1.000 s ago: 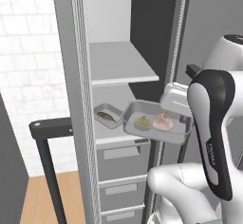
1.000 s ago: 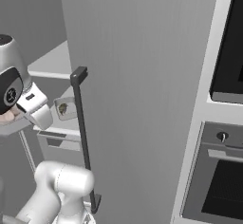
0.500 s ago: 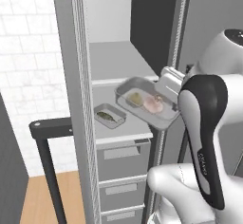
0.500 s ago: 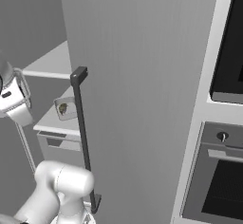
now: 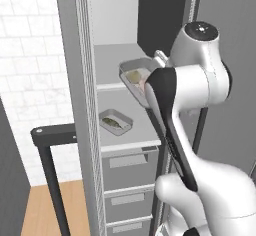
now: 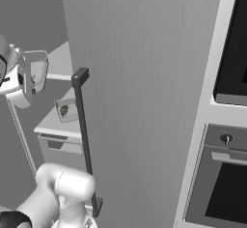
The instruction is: Take the meat container that has the fish and place it on the second highest rack of the freezer. Then take the vegetable container that has the garlics and place it on the highest rack of the freezer.
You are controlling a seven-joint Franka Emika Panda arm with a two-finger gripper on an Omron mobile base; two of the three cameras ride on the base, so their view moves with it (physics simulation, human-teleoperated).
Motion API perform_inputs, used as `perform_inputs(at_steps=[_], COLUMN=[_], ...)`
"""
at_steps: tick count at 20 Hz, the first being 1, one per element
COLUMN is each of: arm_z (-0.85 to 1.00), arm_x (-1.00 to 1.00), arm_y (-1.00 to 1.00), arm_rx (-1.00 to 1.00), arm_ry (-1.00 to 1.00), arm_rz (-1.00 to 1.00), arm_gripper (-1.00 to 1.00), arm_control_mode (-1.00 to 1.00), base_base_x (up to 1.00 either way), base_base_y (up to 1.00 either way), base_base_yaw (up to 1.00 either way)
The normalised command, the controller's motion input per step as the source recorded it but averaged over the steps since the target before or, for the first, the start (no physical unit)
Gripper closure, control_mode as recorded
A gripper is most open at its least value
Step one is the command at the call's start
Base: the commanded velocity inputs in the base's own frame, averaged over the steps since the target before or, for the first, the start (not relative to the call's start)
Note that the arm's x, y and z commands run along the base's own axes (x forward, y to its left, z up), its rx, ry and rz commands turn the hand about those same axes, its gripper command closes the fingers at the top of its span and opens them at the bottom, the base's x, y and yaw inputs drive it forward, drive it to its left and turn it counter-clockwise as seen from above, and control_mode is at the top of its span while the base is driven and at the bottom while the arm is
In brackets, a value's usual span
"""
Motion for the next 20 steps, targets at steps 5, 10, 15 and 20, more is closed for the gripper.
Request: perform_inputs(at_steps=[5,10,15,20], arm_z=[0.00,0.00,-0.04,-0.27], arm_x=[0.99,1.00,1.00,0.93], arm_y=[0.14,0.02,0.10,0.26], arm_rx=[0.07,0.09,0.03,0.00], arm_ry=[0.00,0.00,0.00,0.00], arm_rz=[-0.14,0.00,-0.01,-0.09], arm_gripper=[1.00,1.00,1.00,1.00], arm_control_mode=[-1.00,-1.00,-1.00,-1.00], base_base_x=[0.00,0.00,0.00,0.00], base_base_y=[0.00,0.00,0.00,0.00], base_base_yaw=[0.00,0.00,0.00,0.00])
